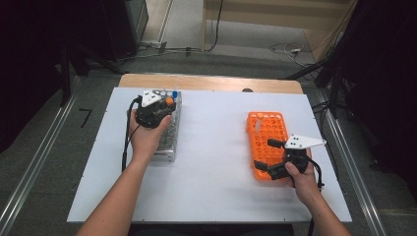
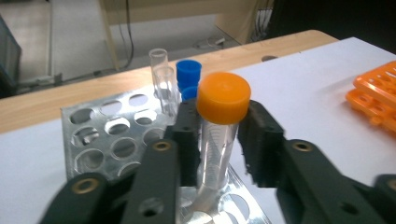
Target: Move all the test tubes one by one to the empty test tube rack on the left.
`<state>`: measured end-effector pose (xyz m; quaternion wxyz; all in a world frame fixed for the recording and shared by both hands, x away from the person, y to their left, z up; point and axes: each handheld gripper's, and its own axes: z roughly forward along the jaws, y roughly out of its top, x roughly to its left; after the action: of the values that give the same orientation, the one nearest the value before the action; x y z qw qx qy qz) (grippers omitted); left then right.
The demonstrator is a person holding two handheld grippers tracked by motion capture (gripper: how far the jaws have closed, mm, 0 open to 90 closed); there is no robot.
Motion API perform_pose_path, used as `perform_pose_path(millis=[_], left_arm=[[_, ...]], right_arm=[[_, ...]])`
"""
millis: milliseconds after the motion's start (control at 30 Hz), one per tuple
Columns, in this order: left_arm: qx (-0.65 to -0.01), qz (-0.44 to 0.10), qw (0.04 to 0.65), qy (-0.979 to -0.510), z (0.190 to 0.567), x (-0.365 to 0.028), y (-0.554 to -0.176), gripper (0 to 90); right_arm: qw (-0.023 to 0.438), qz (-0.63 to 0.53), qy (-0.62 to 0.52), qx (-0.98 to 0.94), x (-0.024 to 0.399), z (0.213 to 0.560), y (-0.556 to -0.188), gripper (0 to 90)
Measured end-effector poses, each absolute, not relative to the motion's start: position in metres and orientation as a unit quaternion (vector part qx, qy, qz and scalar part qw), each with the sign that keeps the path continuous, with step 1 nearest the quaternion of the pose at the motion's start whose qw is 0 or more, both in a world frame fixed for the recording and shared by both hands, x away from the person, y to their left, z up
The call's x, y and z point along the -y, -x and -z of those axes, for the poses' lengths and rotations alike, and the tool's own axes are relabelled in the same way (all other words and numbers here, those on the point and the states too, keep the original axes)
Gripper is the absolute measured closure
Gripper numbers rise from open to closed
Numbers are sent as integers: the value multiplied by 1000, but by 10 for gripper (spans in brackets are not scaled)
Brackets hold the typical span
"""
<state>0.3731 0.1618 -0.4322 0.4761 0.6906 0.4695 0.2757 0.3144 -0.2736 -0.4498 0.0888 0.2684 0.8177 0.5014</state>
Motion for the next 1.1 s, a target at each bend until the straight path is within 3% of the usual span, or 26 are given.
perform_pose_path(millis=[567, 700, 933, 1100], left_arm=[[-442, -232, 562, -660, 409, -159, -335, 109], [-422, -223, 568, -670, 408, -152, -318, 32], [-398, -207, 586, -675, 412, -145, -288, 0], [-382, -208, 581, -688, 415, -138, -275, 0]], right_arm=[[92, -508, -288, -807, 276, 450, -320, 0], [96, -506, -297, -804, 275, 450, -323, 0], [108, -501, -327, -794, 272, 449, -334, 41], [129, -484, -358, -788, 267, 451, -347, 207]])
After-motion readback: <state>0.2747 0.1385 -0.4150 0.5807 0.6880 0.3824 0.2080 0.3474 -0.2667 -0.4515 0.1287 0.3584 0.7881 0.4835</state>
